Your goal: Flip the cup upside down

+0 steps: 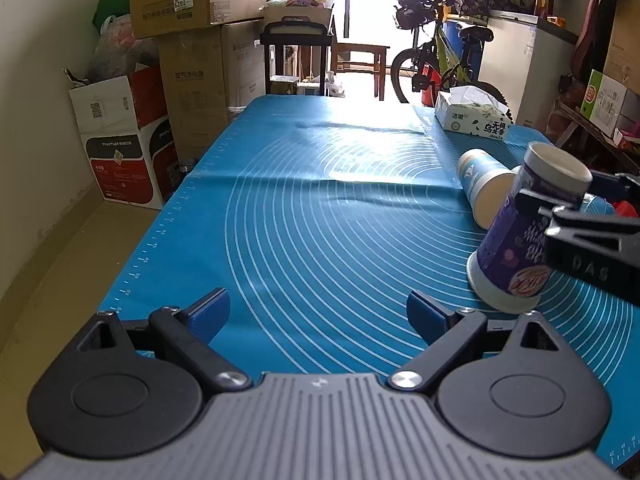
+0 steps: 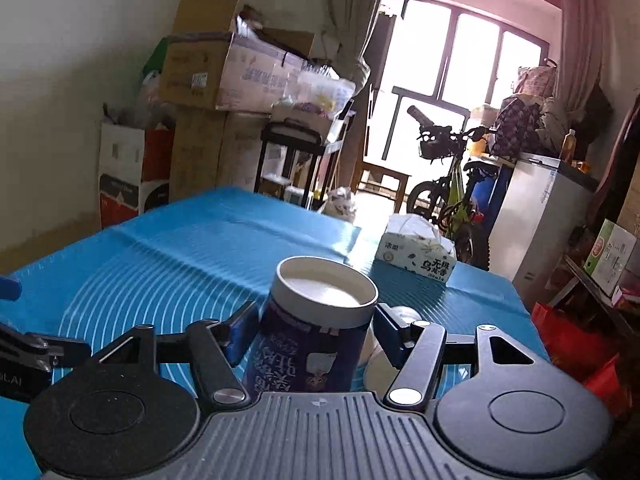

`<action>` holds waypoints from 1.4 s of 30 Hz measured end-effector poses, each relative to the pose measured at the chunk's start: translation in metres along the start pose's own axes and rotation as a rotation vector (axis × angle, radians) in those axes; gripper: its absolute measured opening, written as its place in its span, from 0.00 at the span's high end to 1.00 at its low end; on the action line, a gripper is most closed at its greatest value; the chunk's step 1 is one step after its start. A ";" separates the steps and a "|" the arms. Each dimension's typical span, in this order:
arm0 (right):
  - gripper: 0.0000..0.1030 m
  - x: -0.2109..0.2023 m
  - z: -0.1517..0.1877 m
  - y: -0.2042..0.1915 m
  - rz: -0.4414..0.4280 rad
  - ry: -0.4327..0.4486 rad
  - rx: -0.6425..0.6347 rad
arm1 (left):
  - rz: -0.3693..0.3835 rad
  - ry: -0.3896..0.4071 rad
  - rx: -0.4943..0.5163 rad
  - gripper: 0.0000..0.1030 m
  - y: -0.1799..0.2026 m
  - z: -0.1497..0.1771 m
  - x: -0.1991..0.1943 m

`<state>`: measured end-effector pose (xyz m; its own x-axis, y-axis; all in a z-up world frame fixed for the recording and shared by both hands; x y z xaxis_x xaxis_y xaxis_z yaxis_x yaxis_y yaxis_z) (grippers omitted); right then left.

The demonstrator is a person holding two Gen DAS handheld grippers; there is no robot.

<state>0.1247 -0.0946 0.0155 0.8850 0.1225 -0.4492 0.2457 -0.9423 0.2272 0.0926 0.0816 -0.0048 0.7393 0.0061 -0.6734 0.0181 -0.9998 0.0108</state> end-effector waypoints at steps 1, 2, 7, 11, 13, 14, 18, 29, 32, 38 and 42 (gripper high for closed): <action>0.34 0.000 0.001 -0.001 0.001 -0.003 -0.006 | 0.000 0.000 0.000 0.08 0.001 0.000 0.000; 0.33 -0.001 0.002 -0.002 0.006 -0.001 -0.008 | 0.001 0.000 0.000 0.08 0.001 0.000 -0.001; 0.21 -0.009 0.004 0.004 -0.007 -0.018 0.033 | 0.009 0.001 0.004 0.09 0.008 0.000 -0.005; 0.10 -0.027 0.012 0.014 -0.017 -0.013 0.071 | 0.025 0.019 0.017 0.08 0.018 0.001 -0.016; 0.08 -0.038 0.016 0.019 -0.019 -0.008 0.090 | 0.032 0.029 0.028 0.08 0.025 0.002 -0.022; 0.06 -0.044 0.018 0.022 -0.021 -0.006 0.101 | 0.035 0.033 0.033 0.08 0.028 0.003 -0.025; 0.06 -0.071 0.029 0.034 -0.023 0.000 0.149 | 0.068 0.047 0.044 0.08 0.042 0.009 -0.039; 0.05 -0.132 0.055 0.060 -0.007 0.030 0.255 | 0.099 0.069 0.080 0.08 0.068 0.038 -0.068; 0.05 -0.143 0.062 0.062 0.009 0.033 0.261 | 0.079 0.081 0.095 0.08 0.072 0.043 -0.077; 0.05 -0.158 0.076 0.066 0.025 0.016 0.249 | 0.086 0.096 0.086 0.08 0.075 0.051 -0.094; 0.05 -0.165 0.084 0.070 0.032 0.004 0.249 | 0.081 0.108 0.098 0.08 0.078 0.057 -0.102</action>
Point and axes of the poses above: each gripper's, at about its wrist camera, not at the fingertips, and x roughly the way its jaws point, y to its right, z to its underside, the point moved 3 cm from there along x, roughly the way its jaws point, and after that the axes turned 2 degrees about -y, right-handed, at the moved point
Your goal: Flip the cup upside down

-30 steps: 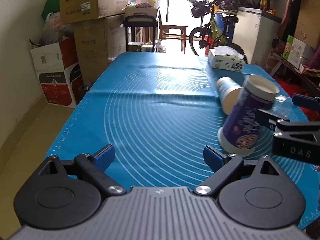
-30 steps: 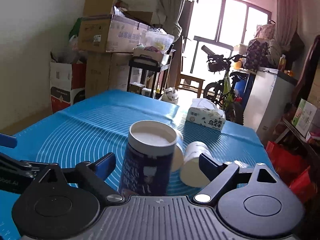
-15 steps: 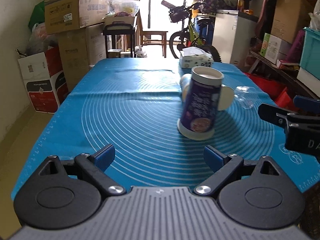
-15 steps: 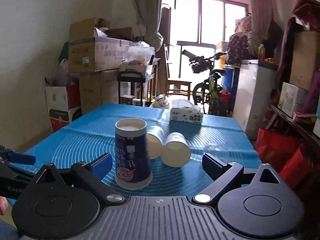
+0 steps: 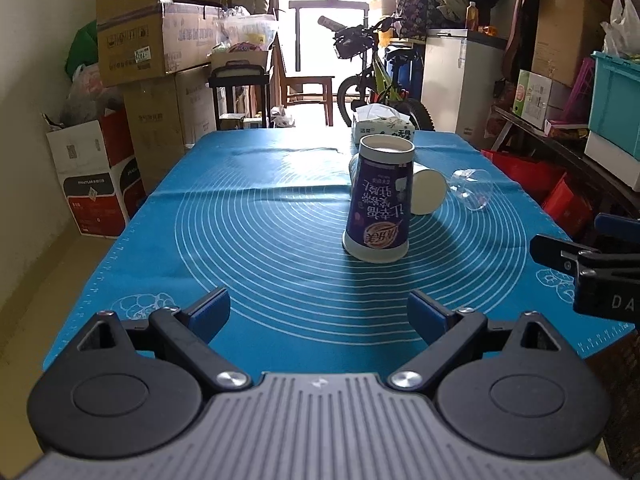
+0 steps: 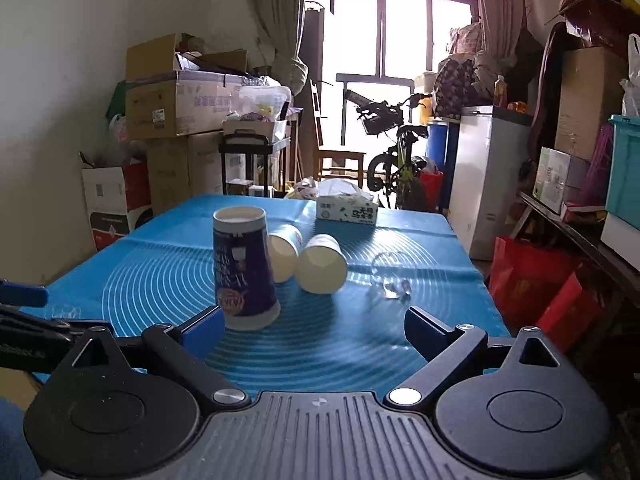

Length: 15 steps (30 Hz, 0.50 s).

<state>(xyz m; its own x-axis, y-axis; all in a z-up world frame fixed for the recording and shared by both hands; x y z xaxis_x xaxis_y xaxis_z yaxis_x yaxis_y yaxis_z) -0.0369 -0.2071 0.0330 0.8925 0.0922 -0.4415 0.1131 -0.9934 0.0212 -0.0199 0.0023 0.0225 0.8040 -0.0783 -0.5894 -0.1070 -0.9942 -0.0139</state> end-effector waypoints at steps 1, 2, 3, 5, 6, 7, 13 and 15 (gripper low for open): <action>0.05 -0.002 0.001 0.001 0.003 -0.001 -0.002 | 0.000 0.002 0.004 0.08 0.001 0.001 -0.001; 0.05 -0.003 0.002 0.002 0.005 -0.003 -0.004 | 0.000 0.004 0.008 0.08 0.002 0.002 -0.002; 0.05 -0.004 0.003 0.002 0.007 -0.003 -0.006 | 0.000 0.004 0.013 0.08 0.004 0.003 -0.002; 0.05 -0.007 0.005 0.002 0.014 -0.001 -0.013 | 0.006 0.005 0.021 0.08 0.007 0.005 -0.003; 0.05 -0.008 0.005 0.002 0.015 -0.001 -0.016 | 0.007 0.006 0.025 0.08 0.008 0.006 -0.004; 0.05 -0.009 0.006 0.003 0.013 -0.001 -0.015 | 0.004 0.009 0.030 0.08 0.009 0.007 -0.005; 0.05 -0.010 0.011 0.006 0.008 -0.011 0.001 | -0.009 0.022 0.048 0.08 0.014 0.012 -0.007; 0.05 -0.011 0.012 0.006 0.008 -0.012 0.002 | -0.008 0.023 0.058 0.08 0.015 0.012 -0.007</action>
Point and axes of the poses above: each gripper's, at about its wrist camera, not at the fingertips, and x roughly the way its jaws point, y to its right, z to its underside, the point moved 3 cm from there along x, roughly the way its jaws point, and after that the axes turned 2 degrees about -y, right-handed, at the moved point
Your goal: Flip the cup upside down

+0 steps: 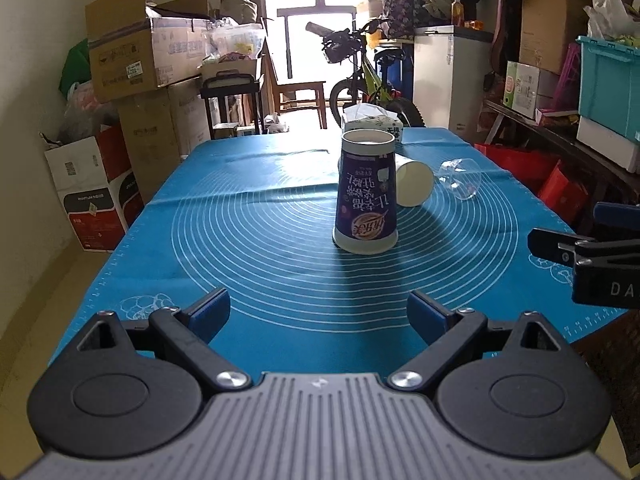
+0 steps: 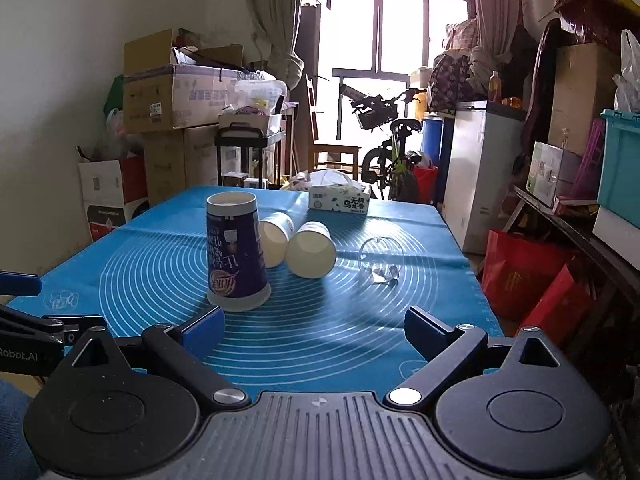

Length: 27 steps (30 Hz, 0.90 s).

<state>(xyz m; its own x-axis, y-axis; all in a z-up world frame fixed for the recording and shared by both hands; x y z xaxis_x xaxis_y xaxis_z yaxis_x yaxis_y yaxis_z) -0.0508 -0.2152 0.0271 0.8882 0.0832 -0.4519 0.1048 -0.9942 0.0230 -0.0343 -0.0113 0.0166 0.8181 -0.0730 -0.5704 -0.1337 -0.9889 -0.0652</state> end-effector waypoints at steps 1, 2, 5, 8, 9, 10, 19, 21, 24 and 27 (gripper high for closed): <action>0.05 0.000 0.001 0.000 -0.001 -0.001 0.001 | 0.000 0.003 0.004 0.08 0.001 0.000 0.000; 0.05 0.000 0.001 0.001 -0.002 -0.002 0.002 | -0.001 0.004 0.004 0.08 0.001 0.000 0.000; 0.05 0.000 0.002 0.000 -0.010 -0.007 0.004 | 0.002 0.003 0.003 0.08 0.000 0.001 -0.001; 0.05 0.001 0.002 0.000 -0.014 -0.013 0.006 | 0.003 0.003 0.003 0.08 0.001 0.001 -0.001; 0.05 0.001 0.002 0.000 -0.015 -0.012 0.007 | 0.002 0.002 0.003 0.08 0.001 0.001 -0.001; 0.05 0.001 0.002 0.000 -0.016 -0.013 0.008 | 0.002 0.002 0.004 0.08 0.001 0.001 -0.001; 0.05 0.001 0.002 0.000 -0.016 -0.013 0.008 | 0.003 -0.002 0.003 0.08 0.002 0.002 0.001; 0.05 0.001 0.002 0.000 -0.015 -0.013 0.008 | 0.001 -0.002 0.004 0.08 0.001 0.001 0.001; 0.05 0.001 0.002 0.001 -0.016 -0.014 0.012 | 0.001 -0.002 0.004 0.08 0.001 0.001 0.001; 0.05 0.000 0.003 0.001 -0.014 -0.013 0.014 | 0.003 -0.002 0.005 0.08 0.001 0.002 0.001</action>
Point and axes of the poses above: each gripper's, at about its wrist camera, not at the fingertips, and x roughly the way its jaws point, y to its right, z to its underside, the point moved 3 cm from there along x, roughly the way its jaws point, and after that the axes turned 2 degrees about -y, right-handed, at the moved point
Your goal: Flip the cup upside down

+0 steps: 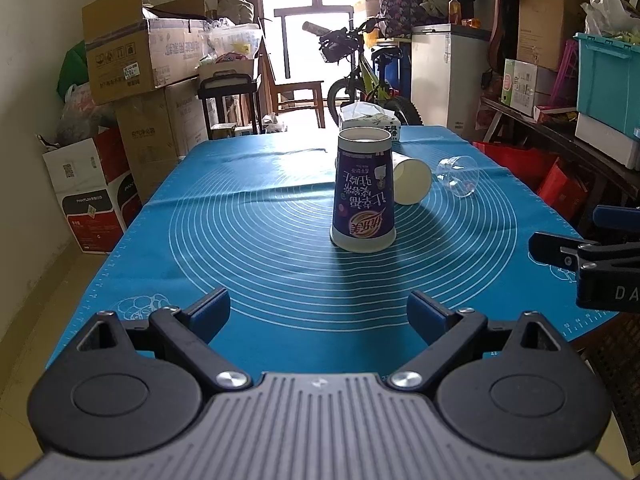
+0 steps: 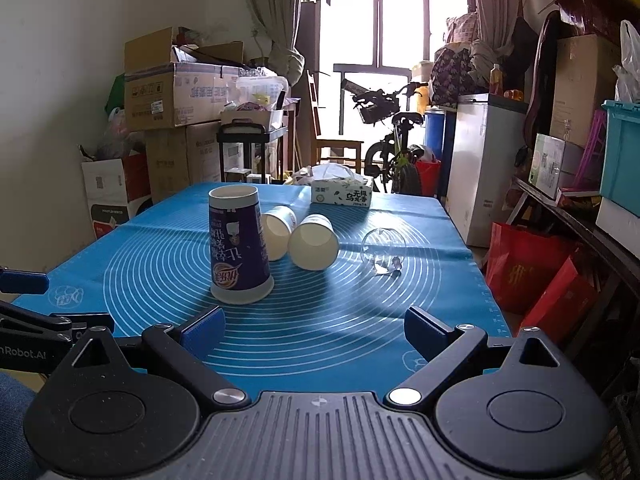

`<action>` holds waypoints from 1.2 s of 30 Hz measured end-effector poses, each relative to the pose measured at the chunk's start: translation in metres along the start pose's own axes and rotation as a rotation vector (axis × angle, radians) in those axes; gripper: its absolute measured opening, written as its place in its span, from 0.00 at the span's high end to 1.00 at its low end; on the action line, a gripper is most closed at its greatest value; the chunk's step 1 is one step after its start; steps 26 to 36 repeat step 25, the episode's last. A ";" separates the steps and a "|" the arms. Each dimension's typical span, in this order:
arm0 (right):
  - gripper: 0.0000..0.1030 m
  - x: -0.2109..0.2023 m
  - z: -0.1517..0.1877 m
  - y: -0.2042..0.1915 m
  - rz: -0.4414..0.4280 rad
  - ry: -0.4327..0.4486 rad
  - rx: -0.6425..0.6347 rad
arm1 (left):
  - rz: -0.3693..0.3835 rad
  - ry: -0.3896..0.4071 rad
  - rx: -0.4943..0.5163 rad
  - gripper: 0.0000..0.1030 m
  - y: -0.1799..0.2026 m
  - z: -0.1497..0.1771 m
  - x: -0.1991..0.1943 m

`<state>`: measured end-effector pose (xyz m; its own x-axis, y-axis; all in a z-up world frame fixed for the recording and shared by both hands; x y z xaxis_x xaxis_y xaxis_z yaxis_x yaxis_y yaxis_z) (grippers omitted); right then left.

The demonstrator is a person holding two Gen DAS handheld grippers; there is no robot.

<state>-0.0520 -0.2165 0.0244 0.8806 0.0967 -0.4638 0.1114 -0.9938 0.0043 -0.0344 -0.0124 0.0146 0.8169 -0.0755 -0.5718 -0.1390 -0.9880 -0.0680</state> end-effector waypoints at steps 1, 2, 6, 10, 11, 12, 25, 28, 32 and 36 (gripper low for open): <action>0.05 0.000 0.000 0.001 0.001 0.000 0.000 | 0.002 -0.001 0.000 0.08 -0.001 0.000 0.000; 0.05 0.000 -0.001 0.001 0.001 0.000 -0.001 | 0.003 -0.002 0.000 0.08 -0.001 0.000 0.000; 0.05 0.000 0.000 0.001 0.001 -0.001 -0.002 | 0.001 -0.003 0.000 0.08 -0.002 0.000 0.001; 0.05 0.000 0.000 0.001 0.002 -0.001 -0.002 | 0.001 -0.004 -0.005 0.08 -0.003 -0.001 0.001; 0.05 0.000 0.000 0.001 0.002 -0.001 -0.001 | 0.000 -0.003 -0.005 0.08 -0.002 -0.001 0.001; 0.05 0.000 0.000 0.001 0.003 -0.001 0.000 | -0.002 -0.003 -0.005 0.08 -0.002 -0.001 0.001; 0.05 0.002 0.002 0.006 0.005 -0.002 0.005 | -0.001 0.002 -0.001 0.08 -0.002 -0.002 0.000; 0.05 0.002 0.002 0.006 0.005 -0.002 0.005 | -0.001 0.002 -0.001 0.08 -0.002 -0.002 0.000; 0.05 0.002 0.002 0.006 0.005 -0.002 0.005 | -0.001 0.002 -0.001 0.08 -0.002 -0.002 0.000; 0.05 0.002 0.002 0.006 0.005 -0.002 0.005 | -0.001 0.002 -0.001 0.08 -0.002 -0.002 0.000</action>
Point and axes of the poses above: each gripper's, at about its wrist camera, not at the fingertips, and x roughly the way its jaws point, y to its right, z to its underside, the point moved 3 cm from there along x, roughly the way its jaws point, and after that the axes turned 2 degrees about -y, right-handed, at the moved point
